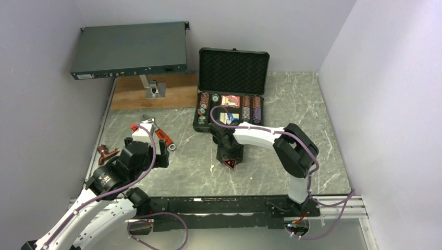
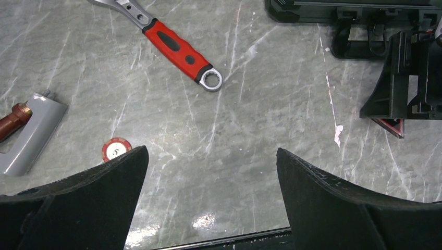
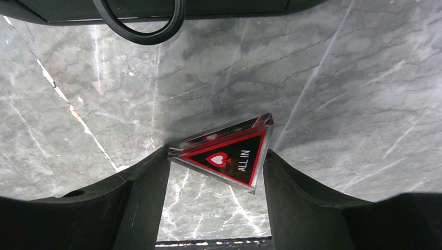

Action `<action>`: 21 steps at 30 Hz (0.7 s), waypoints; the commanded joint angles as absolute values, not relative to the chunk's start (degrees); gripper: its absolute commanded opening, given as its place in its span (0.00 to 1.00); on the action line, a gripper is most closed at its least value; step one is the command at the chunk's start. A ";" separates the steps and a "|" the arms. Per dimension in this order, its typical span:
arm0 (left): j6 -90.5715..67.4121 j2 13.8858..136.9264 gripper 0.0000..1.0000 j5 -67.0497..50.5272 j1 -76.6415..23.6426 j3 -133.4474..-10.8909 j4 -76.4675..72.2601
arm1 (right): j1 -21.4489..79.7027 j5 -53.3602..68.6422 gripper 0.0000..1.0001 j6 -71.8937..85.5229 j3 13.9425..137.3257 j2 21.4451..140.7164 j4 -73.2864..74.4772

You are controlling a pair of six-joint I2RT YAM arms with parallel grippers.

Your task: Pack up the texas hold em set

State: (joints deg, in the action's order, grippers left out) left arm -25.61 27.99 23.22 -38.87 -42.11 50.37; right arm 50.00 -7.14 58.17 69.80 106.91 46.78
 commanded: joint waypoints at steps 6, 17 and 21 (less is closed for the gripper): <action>-24.57 27.52 1.00 22.98 -39.06 -42.38 47.97 | 50.01 -11.31 0.40 55.94 75.34 102.07 53.65; -25.85 28.43 1.00 23.60 -39.03 -42.89 48.89 | 48.83 -17.53 0.40 51.13 88.31 100.55 62.13; -25.75 28.10 1.00 23.48 -39.02 -42.81 48.84 | 46.61 -18.03 0.40 48.23 92.42 102.02 63.09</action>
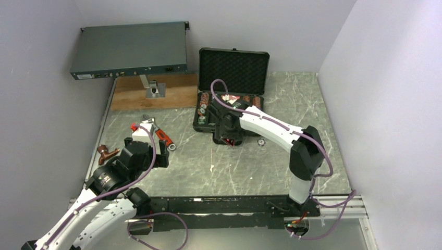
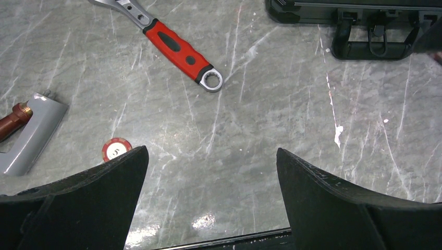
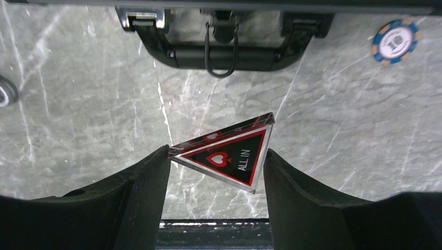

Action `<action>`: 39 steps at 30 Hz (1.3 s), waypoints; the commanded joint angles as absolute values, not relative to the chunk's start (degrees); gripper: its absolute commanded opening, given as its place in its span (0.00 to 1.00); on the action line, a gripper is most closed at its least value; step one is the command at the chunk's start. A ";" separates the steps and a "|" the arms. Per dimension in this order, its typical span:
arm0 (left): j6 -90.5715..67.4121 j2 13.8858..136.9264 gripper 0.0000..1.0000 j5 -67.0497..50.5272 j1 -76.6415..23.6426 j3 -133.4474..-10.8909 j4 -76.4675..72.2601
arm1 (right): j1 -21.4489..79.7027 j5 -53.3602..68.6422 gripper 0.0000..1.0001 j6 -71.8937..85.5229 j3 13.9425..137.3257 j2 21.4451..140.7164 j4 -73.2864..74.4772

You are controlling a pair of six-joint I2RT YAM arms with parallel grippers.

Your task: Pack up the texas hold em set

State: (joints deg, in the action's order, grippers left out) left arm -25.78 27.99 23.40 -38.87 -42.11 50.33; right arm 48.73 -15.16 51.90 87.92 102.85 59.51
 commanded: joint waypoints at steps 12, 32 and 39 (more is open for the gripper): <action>-25.67 28.39 1.00 23.39 -39.02 -42.73 48.78 | 38.67 -15.67 0.40 38.65 102.42 109.30 62.69; -25.29 28.83 1.00 22.67 -39.02 -42.53 48.41 | 36.48 -14.58 0.41 30.22 114.54 124.92 60.68; -25.23 28.97 1.00 22.67 -39.02 -42.54 48.28 | 36.07 -13.50 0.41 26.34 115.34 126.36 59.61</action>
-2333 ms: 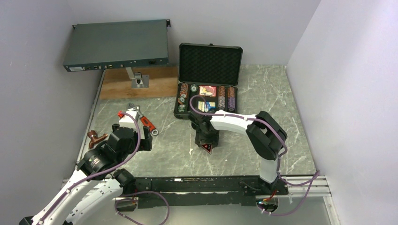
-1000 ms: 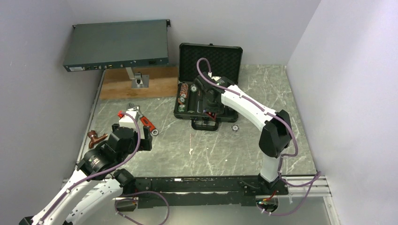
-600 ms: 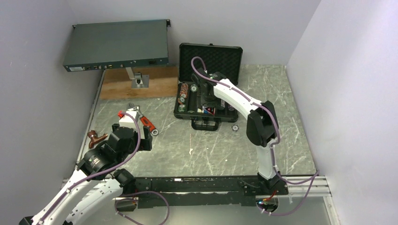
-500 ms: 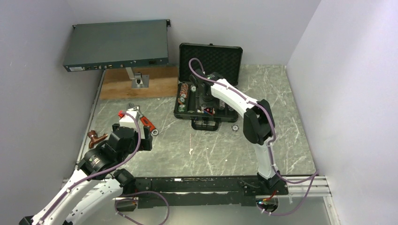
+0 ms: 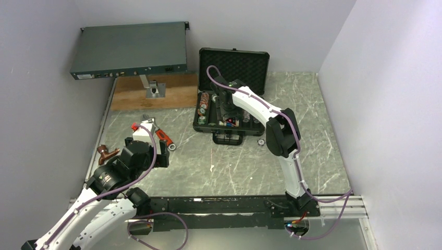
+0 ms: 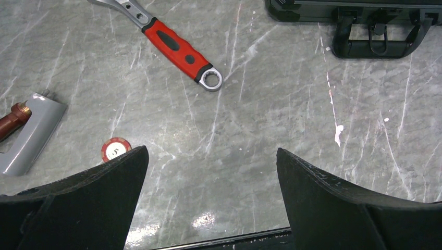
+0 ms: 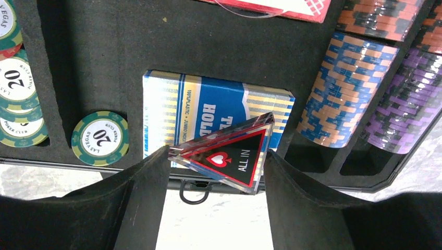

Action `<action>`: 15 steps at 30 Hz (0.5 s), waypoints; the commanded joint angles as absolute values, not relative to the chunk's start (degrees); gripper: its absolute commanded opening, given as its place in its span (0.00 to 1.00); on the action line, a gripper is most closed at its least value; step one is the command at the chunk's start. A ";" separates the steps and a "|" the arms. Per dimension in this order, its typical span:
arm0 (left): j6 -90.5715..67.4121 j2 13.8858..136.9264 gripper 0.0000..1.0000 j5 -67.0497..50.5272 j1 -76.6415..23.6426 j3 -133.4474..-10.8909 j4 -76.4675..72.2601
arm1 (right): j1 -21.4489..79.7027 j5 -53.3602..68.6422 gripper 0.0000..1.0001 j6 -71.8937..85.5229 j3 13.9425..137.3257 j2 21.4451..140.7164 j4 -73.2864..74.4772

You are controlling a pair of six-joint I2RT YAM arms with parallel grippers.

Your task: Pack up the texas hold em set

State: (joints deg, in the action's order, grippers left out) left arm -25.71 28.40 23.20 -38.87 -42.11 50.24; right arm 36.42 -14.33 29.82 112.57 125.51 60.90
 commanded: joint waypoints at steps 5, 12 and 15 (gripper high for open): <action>-25.22 29.39 1.00 22.68 -39.02 -42.63 48.36 | 36.12 -11.95 0.45 24.97 114.66 126.44 57.85; -25.23 29.70 1.00 22.66 -39.02 -42.63 48.43 | 36.12 -11.01 0.70 24.08 111.01 124.48 55.72; -25.31 29.81 1.00 22.71 -38.98 -42.63 48.37 | 36.12 -11.60 0.88 23.29 109.83 123.08 54.64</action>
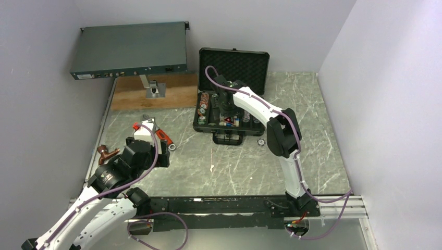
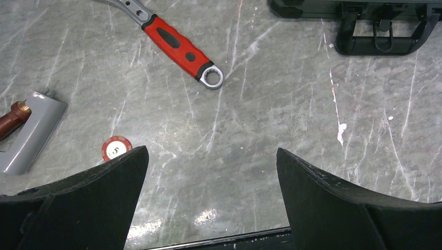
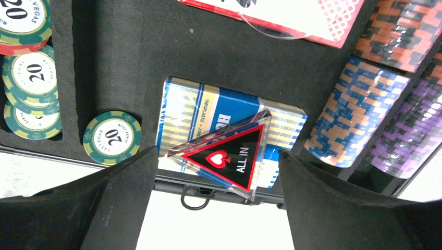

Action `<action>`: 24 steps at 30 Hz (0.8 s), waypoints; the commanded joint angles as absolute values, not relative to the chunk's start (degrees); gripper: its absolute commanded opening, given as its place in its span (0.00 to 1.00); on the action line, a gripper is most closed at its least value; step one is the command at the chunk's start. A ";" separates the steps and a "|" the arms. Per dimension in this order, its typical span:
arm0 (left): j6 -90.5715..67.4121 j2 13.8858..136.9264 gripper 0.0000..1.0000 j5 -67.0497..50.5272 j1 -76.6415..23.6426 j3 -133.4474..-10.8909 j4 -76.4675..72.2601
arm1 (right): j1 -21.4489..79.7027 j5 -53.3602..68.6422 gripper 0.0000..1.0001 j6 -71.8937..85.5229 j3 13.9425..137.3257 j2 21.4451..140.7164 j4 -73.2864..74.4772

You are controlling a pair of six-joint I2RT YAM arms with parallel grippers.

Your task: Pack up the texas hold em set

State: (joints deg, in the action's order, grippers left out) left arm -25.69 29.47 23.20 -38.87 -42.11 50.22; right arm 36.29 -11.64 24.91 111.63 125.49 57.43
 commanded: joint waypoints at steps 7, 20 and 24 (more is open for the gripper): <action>-25.31 30.15 1.00 22.76 -38.95 -42.71 48.48 | 36.08 -15.18 0.96 22.14 113.95 121.70 57.39; -25.79 29.41 1.00 23.46 -38.96 -42.58 48.82 | 36.12 -19.47 0.96 23.60 102.75 99.41 55.43; -25.75 29.74 1.00 23.60 -39.01 -42.54 48.68 | 36.12 -22.61 0.96 25.83 94.50 91.68 55.72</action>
